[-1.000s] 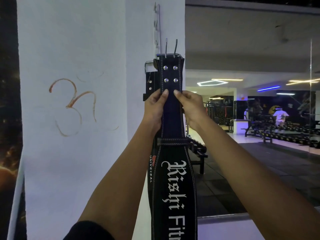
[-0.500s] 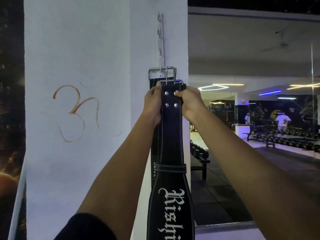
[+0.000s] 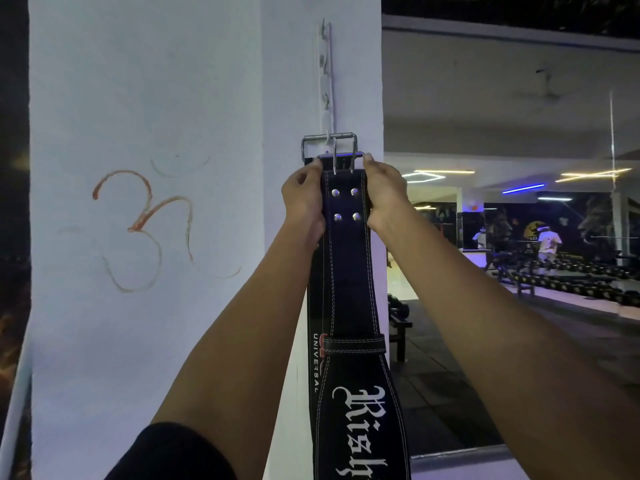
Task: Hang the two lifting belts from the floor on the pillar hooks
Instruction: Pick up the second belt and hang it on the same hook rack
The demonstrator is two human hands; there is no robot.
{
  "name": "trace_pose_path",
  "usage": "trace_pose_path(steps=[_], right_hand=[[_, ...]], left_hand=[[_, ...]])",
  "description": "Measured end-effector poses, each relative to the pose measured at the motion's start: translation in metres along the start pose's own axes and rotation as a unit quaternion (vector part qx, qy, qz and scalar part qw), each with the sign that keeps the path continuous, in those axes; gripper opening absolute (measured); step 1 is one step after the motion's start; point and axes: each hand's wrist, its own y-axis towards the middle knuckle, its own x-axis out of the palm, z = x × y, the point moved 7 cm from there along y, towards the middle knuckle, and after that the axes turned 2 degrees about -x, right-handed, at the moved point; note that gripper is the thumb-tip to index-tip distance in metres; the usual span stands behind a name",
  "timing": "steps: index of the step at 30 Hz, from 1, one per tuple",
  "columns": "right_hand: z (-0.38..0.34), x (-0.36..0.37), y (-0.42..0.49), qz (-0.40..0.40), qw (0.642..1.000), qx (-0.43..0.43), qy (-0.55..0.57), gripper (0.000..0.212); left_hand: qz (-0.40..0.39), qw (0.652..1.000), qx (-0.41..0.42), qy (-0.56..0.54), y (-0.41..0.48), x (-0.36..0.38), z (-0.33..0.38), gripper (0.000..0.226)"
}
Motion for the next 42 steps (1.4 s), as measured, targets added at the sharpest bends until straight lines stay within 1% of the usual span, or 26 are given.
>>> trace_pose_path(steps=[2,5,10,13,15,22,25,28,31,33,35,37,42], right_hand=[[-0.002,0.006,0.008,0.001,1.0,-0.003,-0.006,0.017],[-0.004,0.011,0.026,0.025,0.999,-0.028,0.001,0.026],[-0.008,0.019,0.064,0.06,0.995,-0.066,0.032,0.028],[-0.004,0.019,0.09,0.075,0.994,-0.069,0.046,0.034],[0.0,0.019,0.108,0.081,0.993,-0.07,0.05,0.035],[0.001,0.044,0.167,0.061,0.994,-0.079,0.04,0.031],[0.005,0.049,0.173,0.051,0.995,-0.071,0.04,0.033],[-0.003,0.051,0.18,0.052,0.994,-0.087,0.036,0.036],[-0.009,0.056,0.187,0.053,0.993,-0.098,0.037,0.03],[-0.017,0.059,0.189,0.052,0.993,-0.103,0.035,0.025],[-0.03,0.061,0.193,0.051,0.991,-0.121,0.035,0.028],[-0.042,0.063,0.194,0.046,0.988,-0.138,0.042,0.031],[-0.046,0.068,0.194,0.043,0.99,-0.128,0.049,0.033]], left_hand=[[0.0,1.0,0.011,-0.002,0.009,0.0,0.002,0.017],[-0.004,1.0,0.029,-0.003,0.024,0.005,0.006,0.013],[0.001,0.997,0.081,0.019,0.06,0.016,0.01,0.02],[0.027,0.993,0.106,0.039,0.088,0.018,0.005,0.02],[0.042,0.991,0.117,0.054,0.107,0.02,0.001,0.021],[0.101,0.982,0.139,0.078,0.163,0.021,0.003,0.034],[0.114,0.98,0.139,0.085,0.173,0.019,0.003,0.034],[0.128,0.975,0.156,0.092,0.18,0.022,0.009,0.034],[0.133,0.974,0.164,0.088,0.187,0.027,0.018,0.033],[0.138,0.969,0.178,0.1,0.188,0.031,0.026,0.04],[0.133,0.965,0.2,0.108,0.19,0.037,0.037,0.046],[0.13,0.961,0.213,0.12,0.191,0.043,0.049,0.047],[0.136,0.962,0.19,0.144,0.198,0.046,0.054,0.044]])
